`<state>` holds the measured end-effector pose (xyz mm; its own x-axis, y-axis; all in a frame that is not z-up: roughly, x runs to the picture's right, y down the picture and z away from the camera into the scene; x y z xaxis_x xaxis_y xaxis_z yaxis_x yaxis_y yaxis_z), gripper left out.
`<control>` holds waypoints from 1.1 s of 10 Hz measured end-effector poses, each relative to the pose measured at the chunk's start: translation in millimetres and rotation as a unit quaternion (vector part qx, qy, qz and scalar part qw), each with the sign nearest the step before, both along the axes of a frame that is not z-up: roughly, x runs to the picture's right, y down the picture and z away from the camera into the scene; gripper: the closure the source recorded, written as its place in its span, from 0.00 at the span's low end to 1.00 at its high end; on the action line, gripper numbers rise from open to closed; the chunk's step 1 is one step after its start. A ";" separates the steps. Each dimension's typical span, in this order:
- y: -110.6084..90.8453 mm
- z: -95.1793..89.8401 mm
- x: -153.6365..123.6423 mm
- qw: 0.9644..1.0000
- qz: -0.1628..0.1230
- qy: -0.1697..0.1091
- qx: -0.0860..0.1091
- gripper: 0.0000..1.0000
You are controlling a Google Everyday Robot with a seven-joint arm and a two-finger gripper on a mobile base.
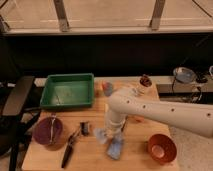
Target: Wipe red bowl with towel
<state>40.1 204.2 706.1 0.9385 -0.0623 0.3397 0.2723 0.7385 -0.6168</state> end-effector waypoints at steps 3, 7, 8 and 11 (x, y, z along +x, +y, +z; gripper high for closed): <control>-16.7 -7.1 69.7 0.997 0.030 0.068 -0.008 1.00; -17.4 -9.8 133.0 0.988 0.100 0.112 -0.024 1.00; -18.0 -8.7 130.6 0.989 0.099 0.110 -0.023 1.00; -17.9 -8.0 131.2 0.989 0.098 0.113 -0.022 1.00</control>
<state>171.3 186.3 698.1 0.9832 0.1382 0.1192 -0.0209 0.7339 -0.6789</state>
